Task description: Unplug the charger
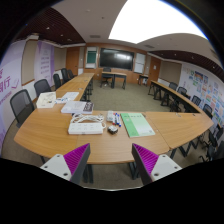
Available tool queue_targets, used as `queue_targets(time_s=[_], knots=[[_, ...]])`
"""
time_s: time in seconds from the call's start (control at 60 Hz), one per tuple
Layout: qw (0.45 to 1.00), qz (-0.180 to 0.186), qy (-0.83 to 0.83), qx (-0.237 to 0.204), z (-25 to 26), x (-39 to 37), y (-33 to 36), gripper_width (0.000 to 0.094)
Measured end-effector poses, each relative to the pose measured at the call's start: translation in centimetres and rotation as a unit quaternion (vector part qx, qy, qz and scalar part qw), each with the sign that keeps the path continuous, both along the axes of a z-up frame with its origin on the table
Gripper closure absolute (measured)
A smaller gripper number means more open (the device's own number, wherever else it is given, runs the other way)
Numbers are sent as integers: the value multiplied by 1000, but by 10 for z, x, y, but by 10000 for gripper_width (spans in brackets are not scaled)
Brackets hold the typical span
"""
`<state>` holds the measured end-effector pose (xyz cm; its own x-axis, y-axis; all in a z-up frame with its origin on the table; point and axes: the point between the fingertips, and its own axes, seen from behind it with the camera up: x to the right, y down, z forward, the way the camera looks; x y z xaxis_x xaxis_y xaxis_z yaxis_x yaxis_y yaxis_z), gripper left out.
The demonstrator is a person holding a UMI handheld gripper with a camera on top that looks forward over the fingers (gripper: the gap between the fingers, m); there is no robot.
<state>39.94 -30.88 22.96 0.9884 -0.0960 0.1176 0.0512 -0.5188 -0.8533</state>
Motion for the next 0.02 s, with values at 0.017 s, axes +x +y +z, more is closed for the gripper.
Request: queue_targets(time_s=[0.017], knots=[[1000,0,1,0,0,-1,-1,77]])
